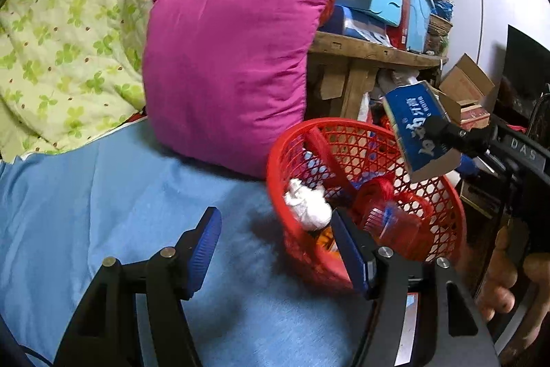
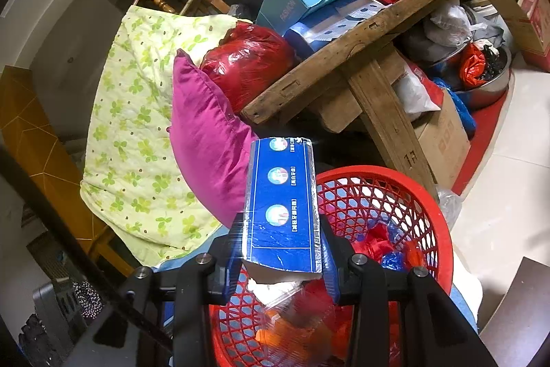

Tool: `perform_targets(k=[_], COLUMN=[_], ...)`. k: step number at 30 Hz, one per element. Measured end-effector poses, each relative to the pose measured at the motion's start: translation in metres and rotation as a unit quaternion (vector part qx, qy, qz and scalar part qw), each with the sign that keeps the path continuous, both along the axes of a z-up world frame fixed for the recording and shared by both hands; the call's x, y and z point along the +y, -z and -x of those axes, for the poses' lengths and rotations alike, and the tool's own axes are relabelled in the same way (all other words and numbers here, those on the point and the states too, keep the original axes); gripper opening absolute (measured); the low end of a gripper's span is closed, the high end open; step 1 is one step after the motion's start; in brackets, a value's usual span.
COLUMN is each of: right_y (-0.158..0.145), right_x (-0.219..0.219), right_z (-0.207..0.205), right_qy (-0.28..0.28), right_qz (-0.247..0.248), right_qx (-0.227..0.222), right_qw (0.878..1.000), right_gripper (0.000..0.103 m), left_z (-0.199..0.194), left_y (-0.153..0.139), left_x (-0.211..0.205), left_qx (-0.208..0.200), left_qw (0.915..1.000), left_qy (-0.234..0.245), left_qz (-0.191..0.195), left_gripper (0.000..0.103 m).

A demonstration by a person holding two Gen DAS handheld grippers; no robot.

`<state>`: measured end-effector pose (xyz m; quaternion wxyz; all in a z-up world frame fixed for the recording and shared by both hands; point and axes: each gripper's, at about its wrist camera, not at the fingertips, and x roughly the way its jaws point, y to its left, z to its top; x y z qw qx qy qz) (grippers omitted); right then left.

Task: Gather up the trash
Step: 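Open the right tool to drop the blue box into the red basket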

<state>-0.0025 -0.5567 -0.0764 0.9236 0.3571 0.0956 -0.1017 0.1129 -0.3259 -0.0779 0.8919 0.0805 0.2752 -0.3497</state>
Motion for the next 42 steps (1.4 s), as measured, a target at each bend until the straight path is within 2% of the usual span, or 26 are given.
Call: perform_targets(k=[10,12,16,17,24,42], right_y=[-0.002,-0.003,-0.004,-0.005,-0.005,-0.007], right_x=[0.013,0.018,0.029,0.030,0.038,0.053], right_z=[-0.012,-0.017,-0.022,-0.023,-0.029,-0.036], right_qy=[-0.011,-0.013,-0.022,-0.022,-0.031,-0.031], right_qz=[0.013,0.016,0.019,0.020,0.018,0.018], right_qx=[0.013,0.019,0.021,0.020,0.021,0.016], right_qw=[1.000,1.000,0.999,0.999,0.999,0.999], right_gripper=[0.043,0.048,0.066,0.066,0.067,0.067], left_z=[0.002,0.004,0.009,0.010,0.015,0.015], left_y=[0.019,0.020,0.019,0.019,0.018,0.020], left_x=[0.037,0.040,0.045,0.046,0.062,0.085], left_qx=[0.017,0.017,0.010,0.007,-0.002,0.006], left_qw=[0.9991,0.9991,0.9992,0.9991,0.9985,0.9970], left_qy=[-0.038,-0.038,-0.040,-0.041,-0.055,-0.076], left_qz=[0.000,0.000,-0.003,-0.004,-0.004,-0.006], left_gripper=[0.068,0.068,0.068,0.068,0.068,0.069])
